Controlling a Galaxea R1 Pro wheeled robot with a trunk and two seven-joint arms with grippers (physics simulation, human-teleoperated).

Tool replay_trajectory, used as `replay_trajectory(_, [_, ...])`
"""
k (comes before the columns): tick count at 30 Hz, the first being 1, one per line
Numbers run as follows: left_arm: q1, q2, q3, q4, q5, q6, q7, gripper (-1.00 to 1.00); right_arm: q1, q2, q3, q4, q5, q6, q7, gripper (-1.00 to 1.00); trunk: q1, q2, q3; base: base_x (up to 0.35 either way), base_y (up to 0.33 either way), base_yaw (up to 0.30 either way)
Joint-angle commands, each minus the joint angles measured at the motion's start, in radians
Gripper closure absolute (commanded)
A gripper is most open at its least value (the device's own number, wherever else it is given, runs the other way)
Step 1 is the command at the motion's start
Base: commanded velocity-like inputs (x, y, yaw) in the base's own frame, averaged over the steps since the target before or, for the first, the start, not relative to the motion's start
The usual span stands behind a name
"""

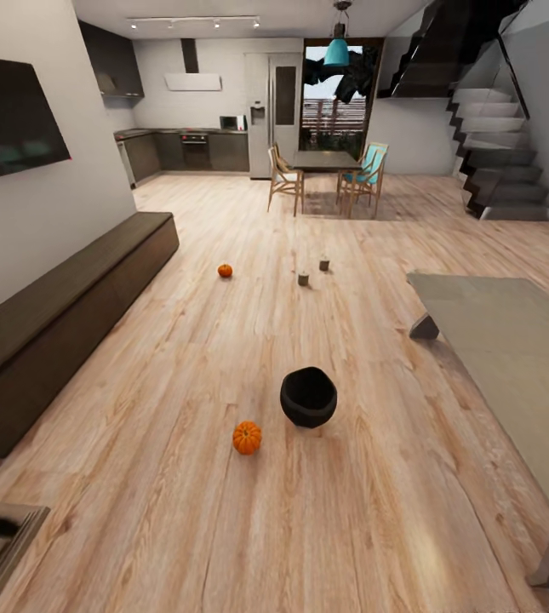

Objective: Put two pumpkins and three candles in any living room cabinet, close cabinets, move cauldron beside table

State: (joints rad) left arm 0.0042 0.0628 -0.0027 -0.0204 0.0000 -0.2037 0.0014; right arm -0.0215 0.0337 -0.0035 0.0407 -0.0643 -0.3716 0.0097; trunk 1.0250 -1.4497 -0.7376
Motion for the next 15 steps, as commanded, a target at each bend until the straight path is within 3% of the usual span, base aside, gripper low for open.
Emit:
replay_trajectory(1, [0.0,0.0,0.0,-0.001,0.0,-0.002,0.0,-1.0,-0.002,0.0,0.0,0.004,-0.006,-0.007,0.001,-1.0,0.0,0.0,0.001,0.0,0.0,-0.128])
replay_trajectory(15, [0.0,0.0,0.0,-0.001,0.0,-0.002,0.0,-1.0,-0.002,0.001,0.0,0.004,-0.006,-0.007,0.001,-1.0,0.0,0.0,0.023,0.0,0.0,-0.083])
